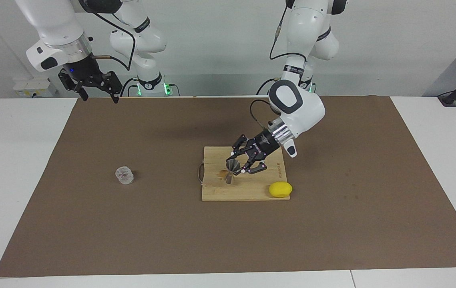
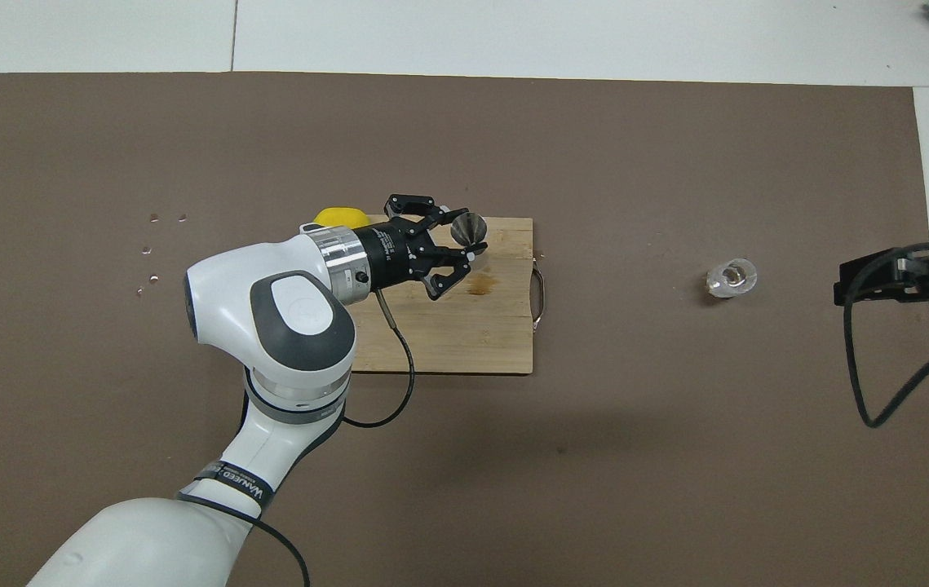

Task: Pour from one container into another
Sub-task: 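Lower the cup onto the board with the left gripper while the right gripper rises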

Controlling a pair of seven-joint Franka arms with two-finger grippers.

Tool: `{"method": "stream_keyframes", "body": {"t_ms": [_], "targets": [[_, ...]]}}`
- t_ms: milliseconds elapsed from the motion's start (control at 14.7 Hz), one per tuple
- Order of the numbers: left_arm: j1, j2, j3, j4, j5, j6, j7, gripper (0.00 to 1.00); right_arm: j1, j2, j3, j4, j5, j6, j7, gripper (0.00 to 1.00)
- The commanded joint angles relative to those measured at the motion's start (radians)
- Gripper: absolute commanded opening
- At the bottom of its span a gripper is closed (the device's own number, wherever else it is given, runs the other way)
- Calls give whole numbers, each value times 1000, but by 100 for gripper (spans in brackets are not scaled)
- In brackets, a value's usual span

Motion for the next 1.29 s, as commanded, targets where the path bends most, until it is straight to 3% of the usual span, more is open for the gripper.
{"method": "stream_keyframes", "body": {"t_ms": [0,475,543,611,882,1221], "targets": [[-25,16,18,1,-31,34,-8,0,-15,-14,-2,-6,23,-14,-20,99],[-28,22,18,3,-26,50,-6,0,-16,-4,-2,-6,15,48,-16,100],[-39,22,20,3,-22,55,-8,74,-15,2,-2,-6,14,62,-2,100],[-42,22,18,2,-17,55,-5,100,-15,11,0,-3,5,64,31,100],[-45,-1,20,-3,6,44,-9,100,-19,52,0,0,7,124,137,100],[-26,-110,23,-52,64,-11,-14,100,-42,127,1,0,30,210,373,100]]}}
